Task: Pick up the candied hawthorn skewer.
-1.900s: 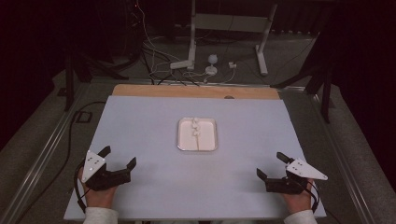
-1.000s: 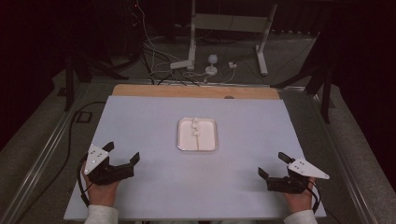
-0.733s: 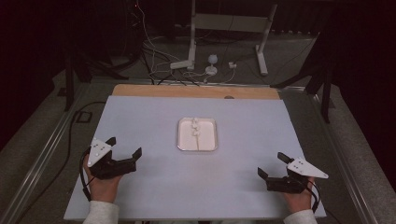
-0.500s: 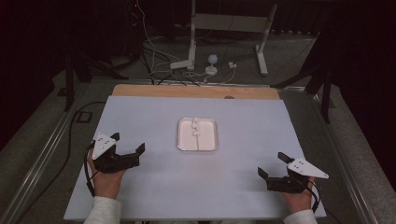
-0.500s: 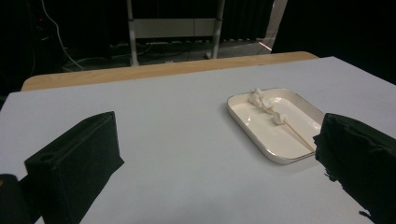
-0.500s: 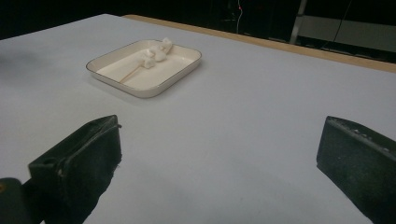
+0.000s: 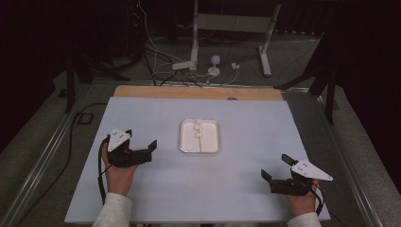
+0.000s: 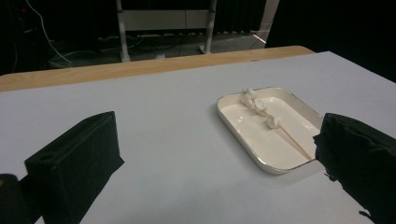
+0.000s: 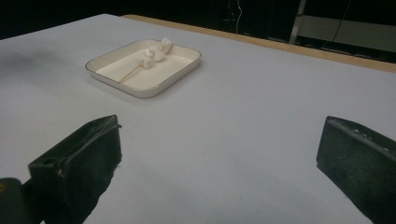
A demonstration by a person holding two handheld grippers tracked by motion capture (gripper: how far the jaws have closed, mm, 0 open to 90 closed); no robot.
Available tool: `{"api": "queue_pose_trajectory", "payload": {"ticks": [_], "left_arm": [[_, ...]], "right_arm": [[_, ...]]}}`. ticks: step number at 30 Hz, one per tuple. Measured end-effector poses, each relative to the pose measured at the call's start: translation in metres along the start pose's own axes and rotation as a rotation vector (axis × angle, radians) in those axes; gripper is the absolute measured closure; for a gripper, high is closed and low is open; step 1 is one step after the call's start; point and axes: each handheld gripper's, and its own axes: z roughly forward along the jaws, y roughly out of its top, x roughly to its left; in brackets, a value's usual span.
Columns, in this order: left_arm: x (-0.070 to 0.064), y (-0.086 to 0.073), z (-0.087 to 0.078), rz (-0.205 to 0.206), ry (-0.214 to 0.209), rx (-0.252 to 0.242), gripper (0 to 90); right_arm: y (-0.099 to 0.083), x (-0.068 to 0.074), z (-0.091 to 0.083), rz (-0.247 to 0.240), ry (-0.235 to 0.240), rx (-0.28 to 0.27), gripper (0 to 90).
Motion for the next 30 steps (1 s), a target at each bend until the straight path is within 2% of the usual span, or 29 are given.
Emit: {"api": "queue_pose_trajectory", "payload": {"ticks": [8,30], "left_arm": [[-0.004,0.002,0.015,-0.010,-0.007,0.008,0.8],[-0.029,0.006,0.058,0.008,-0.041,0.044,0.9]], "right_arm": [[0.000,0.000,0.000,0.001,-0.001,0.002,0.1],[0.000,-0.001,0.001,0.001,-0.001,0.001,0.1]]}}
